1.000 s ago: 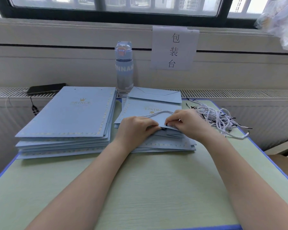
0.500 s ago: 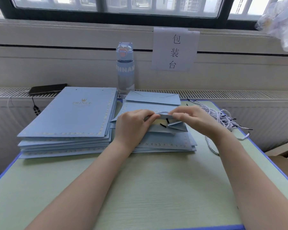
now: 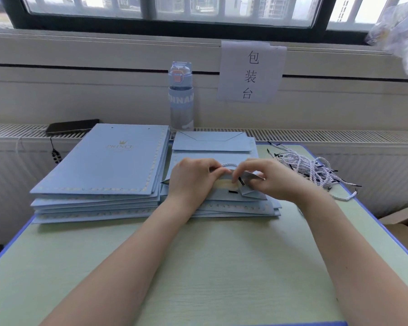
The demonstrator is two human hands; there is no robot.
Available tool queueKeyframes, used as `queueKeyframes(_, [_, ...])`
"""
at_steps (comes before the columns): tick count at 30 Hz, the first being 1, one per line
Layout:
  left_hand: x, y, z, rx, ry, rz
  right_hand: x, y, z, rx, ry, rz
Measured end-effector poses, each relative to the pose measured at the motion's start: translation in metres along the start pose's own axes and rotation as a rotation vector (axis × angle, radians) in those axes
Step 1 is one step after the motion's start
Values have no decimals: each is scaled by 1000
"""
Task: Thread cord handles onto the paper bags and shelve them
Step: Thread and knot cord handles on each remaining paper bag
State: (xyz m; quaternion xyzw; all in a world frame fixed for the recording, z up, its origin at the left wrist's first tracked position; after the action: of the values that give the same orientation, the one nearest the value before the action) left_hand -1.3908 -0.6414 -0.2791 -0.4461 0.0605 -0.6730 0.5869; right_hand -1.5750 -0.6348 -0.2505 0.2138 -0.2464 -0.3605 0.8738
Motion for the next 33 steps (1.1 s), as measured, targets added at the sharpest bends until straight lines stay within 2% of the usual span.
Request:
queueKeyframes(3, [1,0,0,4,49,22,3,-6,-3,-59,-44,60])
queueKeyframes(7, [1,-1,0,-3,76,56,8,-13,-4,-255,-91,140])
queueKeyframes(11, [3,0,1,-42,83,90,5,-14,-3,-206,-168,216])
queueKeyframes(15, [4,0,5,-52,64,78,-3,-7,6,229,-271,73])
queueKeyframes(18, [3,5,4,-19,170,0,-8,-9,11,311,-184,-24])
queueKeyframes(22, [2,11,0,124,327,-168,-3,-17,3,203,-38,-154])
queueKeyframes(25, [3,14,-1,114,300,-184,7,-21,-17,-52,-91,-147])
queueKeyframes(27, [7,18,-3,139,229,-126,10,-20,-25,-57,-143,-120])
queueKeyframes(28, [9,21,-3,185,222,-42,11,-20,-26,-29,-160,-112])
queueKeyframes(30, [13,30,-3,236,298,172,10,-19,-25,19,-195,-111])
queueKeyframes(33, [17,36,-2,171,278,330,9,-19,-17,163,-359,-130])
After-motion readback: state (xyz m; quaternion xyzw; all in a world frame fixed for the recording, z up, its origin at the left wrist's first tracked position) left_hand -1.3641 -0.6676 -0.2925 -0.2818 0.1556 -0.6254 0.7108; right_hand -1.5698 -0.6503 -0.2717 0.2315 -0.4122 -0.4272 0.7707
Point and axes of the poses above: each hand's wrist, its own x-axis towards the middle knuckle, its own z-axis out of the back of the hand, y = z × x, the point moved 1 cm from there along x, towards the middle knuckle, and after that the axes turned 15 degrees about z, right-handed, at the moved point
